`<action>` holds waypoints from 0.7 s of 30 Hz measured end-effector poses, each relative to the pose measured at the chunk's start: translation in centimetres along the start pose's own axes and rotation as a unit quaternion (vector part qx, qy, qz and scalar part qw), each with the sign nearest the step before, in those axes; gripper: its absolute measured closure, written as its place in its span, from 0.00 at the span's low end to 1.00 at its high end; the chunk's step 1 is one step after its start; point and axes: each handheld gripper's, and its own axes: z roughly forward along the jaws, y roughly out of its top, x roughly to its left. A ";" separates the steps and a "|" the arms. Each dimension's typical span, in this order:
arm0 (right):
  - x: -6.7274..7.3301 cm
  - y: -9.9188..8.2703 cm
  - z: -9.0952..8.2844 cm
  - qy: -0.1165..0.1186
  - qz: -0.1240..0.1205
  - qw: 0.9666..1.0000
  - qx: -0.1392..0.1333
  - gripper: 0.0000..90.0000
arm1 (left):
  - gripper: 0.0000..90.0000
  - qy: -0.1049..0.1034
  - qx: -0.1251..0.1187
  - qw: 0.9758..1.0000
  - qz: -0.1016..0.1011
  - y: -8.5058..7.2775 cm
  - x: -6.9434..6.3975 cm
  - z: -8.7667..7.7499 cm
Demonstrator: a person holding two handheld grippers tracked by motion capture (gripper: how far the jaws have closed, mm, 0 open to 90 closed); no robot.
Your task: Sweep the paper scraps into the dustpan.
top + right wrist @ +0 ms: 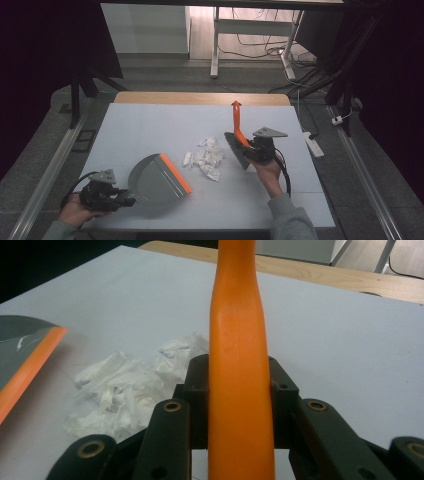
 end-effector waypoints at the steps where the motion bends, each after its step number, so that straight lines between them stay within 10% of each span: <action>1: 0.0 0.1 0.2 0.000 0.000 1.000 0.000 0.78 | 0.68 0.000 -0.001 1.000 -0.001 0.0 0.0 0.0; 21: -0.1 2.7 3.7 -0.018 -0.008 0.999 0.027 0.78 | 0.68 -0.011 0.004 1.000 0.004 1.2 -0.1 2.0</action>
